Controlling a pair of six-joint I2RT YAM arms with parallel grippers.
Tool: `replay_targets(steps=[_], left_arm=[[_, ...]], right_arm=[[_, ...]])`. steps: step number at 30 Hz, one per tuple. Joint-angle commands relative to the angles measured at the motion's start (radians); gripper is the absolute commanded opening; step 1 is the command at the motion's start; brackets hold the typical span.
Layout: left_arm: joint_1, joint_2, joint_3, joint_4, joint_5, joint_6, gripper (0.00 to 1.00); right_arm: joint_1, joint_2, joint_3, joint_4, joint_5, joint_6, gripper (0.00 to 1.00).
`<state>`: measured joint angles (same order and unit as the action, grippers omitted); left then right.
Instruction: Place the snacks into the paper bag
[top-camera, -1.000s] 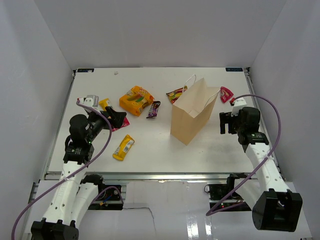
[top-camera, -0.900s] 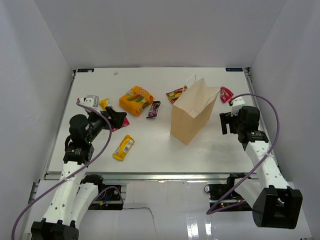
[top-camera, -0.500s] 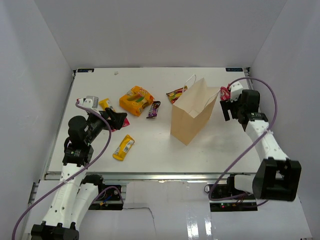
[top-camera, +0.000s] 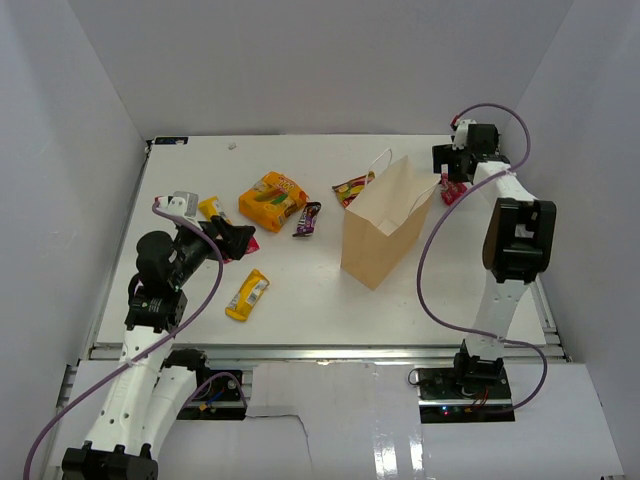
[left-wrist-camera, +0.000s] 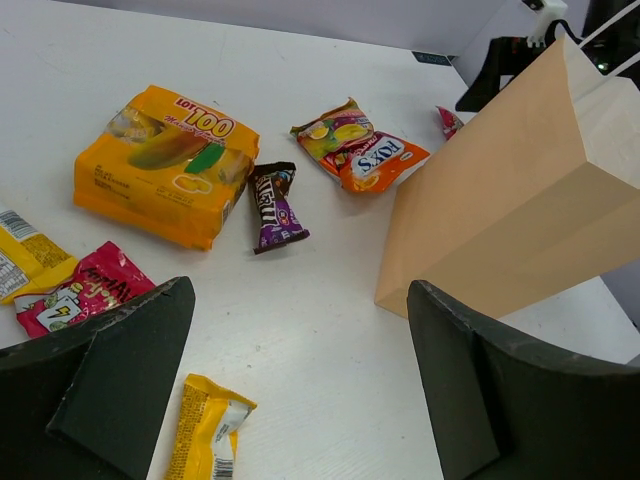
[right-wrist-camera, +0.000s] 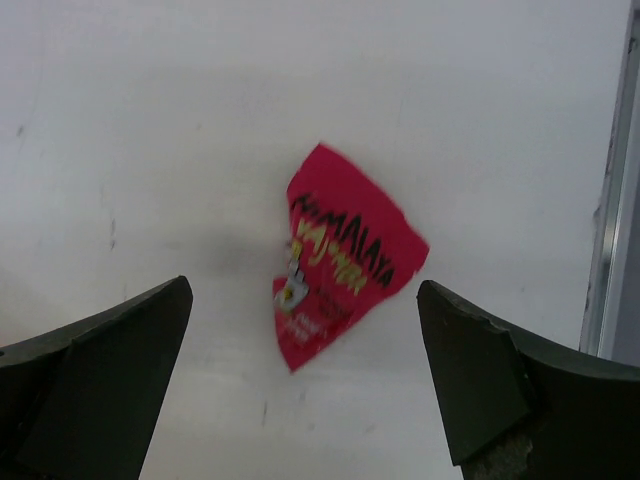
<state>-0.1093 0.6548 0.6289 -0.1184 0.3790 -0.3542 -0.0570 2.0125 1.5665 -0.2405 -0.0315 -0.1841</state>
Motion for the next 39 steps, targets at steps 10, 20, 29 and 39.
replay_targets(steps=[10, 20, 29, 39], left_arm=[[0.007, 0.031, 0.006, 0.028, 0.054, 0.015, 0.98], [0.008, 0.037, 0.003, 0.028, 0.052, 0.017, 0.98], [0.010, 0.039, 0.000, 0.028, 0.044, 0.020, 0.98], [0.010, 0.037, -0.001, 0.028, 0.049, 0.018, 0.98]], right_arm=[[-0.001, 0.304, 0.340, -0.112, 0.078, 0.075, 0.74], [-0.024, 0.243, 0.231, -0.108, 0.007, 0.103, 0.38], [-0.053, -0.114, -0.003, -0.092, -0.090, 0.068, 0.08], [-0.052, -0.713, -0.191, -0.028, -0.302, 0.115, 0.08]])
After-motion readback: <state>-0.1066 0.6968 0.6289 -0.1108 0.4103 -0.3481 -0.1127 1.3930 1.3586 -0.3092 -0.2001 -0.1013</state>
